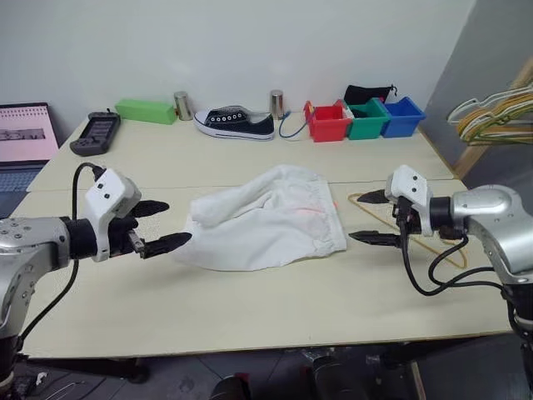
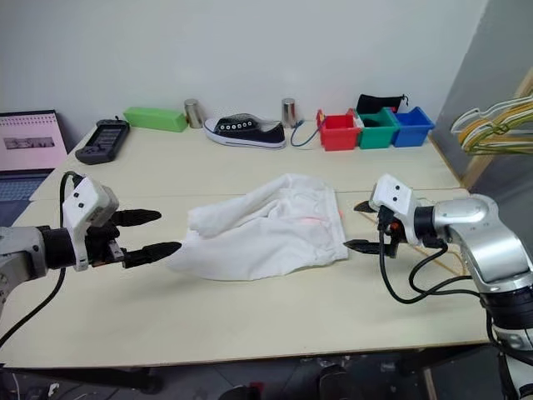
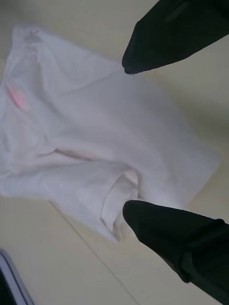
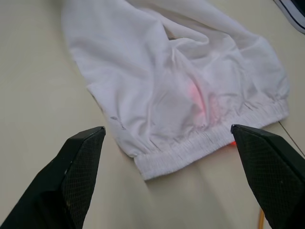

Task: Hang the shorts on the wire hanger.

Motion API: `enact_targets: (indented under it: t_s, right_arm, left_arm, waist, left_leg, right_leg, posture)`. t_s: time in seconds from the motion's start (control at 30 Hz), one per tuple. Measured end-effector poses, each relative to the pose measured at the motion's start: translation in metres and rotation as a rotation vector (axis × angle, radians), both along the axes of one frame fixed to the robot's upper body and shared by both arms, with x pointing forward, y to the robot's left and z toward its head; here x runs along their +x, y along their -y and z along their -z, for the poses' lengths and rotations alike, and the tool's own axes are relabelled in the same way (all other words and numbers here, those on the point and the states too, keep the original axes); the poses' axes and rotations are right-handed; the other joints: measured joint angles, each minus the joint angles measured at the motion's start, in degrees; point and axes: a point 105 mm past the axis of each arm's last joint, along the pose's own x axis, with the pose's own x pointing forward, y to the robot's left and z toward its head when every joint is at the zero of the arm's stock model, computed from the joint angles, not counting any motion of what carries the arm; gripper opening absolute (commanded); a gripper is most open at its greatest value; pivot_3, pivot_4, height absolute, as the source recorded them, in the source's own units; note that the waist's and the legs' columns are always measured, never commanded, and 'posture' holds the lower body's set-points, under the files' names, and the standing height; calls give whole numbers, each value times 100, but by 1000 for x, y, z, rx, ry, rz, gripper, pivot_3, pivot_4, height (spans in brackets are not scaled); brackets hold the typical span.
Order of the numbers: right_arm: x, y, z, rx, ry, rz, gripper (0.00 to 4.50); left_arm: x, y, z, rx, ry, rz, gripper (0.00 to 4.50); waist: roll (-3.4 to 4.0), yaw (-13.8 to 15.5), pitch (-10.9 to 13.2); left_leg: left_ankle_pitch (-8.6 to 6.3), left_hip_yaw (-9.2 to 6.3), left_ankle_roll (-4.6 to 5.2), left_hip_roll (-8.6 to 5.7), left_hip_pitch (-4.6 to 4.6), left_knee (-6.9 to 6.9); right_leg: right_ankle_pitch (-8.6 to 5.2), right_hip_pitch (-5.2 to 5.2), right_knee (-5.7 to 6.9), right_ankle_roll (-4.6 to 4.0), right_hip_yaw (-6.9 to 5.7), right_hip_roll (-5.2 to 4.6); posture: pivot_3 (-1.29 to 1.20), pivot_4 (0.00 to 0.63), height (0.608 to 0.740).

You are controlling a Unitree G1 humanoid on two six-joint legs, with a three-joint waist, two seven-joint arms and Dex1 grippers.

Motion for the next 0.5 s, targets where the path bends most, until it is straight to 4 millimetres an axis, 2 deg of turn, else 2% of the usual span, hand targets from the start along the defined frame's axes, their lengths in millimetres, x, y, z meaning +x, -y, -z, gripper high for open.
enact_targets:
  t_s: [0.3,0.4,0.5]
  right_arm:
    - [1,-2,7,-15,-1,-14,4479]
    - [0,-3,16,-63,13,-32,4479]
    - [-2,-9,30,-138,47,-84,4479]
  left_arm:
    - [-1,-5,8,38,3,14,4500]
    - [-3,-8,14,59,-3,25,4500]
    - [-7,-8,28,116,-15,67,4500]
  waist:
    - [0,9,0]
    - [0,9,0]
    - [0,9,0]
  left_leg:
    - [1,4,1,1,5,10]
    - [1,7,1,2,6,11]
    - [1,10,0,2,4,11]
  right_leg:
    - [-3,-1,16,7,4,0]
    - [-1,-3,18,4,6,0]
    - [3,-6,19,-3,8,0]
  posture:
    - [-173,42,740]
    - [-175,51,740]
    - [-177,46,740]
